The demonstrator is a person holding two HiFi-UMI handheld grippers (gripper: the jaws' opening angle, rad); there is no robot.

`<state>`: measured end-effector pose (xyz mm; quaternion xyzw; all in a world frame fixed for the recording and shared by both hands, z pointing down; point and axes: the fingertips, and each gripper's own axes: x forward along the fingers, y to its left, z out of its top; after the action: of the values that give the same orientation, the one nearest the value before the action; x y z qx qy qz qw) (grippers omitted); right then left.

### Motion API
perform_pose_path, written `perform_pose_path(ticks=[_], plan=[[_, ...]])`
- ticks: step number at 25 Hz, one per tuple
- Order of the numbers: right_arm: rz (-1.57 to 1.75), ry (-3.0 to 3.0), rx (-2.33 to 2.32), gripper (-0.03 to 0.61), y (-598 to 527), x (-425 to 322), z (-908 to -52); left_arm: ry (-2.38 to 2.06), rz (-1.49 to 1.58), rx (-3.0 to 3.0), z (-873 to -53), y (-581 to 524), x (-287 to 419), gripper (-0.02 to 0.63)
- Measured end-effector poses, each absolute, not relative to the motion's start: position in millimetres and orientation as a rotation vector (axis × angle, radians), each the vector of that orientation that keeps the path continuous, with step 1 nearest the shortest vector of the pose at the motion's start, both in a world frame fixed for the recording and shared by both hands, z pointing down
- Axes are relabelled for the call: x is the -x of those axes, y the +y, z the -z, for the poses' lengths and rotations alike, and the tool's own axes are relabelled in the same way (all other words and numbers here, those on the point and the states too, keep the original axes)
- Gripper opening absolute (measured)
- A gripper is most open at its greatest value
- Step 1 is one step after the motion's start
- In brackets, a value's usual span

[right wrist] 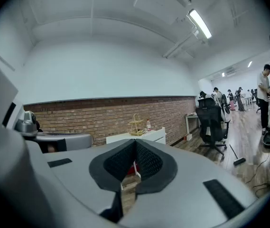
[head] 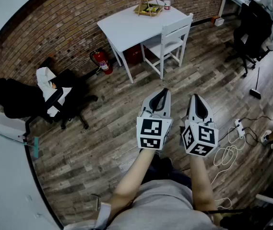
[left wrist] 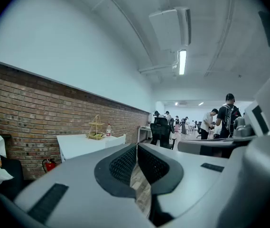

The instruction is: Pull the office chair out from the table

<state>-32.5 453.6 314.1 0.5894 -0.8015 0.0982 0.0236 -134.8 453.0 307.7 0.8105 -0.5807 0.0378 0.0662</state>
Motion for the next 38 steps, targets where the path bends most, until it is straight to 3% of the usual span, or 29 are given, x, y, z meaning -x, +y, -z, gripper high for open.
perform_pose_path(ticks=[18,38], plan=[[-0.300,-2.495,-1.821,0.015,451,35,-317,-1.757,-0.124,-2.436,-313,452,134,0.020],[-0.335,-2.488,-1.757,0.015,420,-32,-339,-1.778,-0.167,-2.403,-332,425,76,0.020]])
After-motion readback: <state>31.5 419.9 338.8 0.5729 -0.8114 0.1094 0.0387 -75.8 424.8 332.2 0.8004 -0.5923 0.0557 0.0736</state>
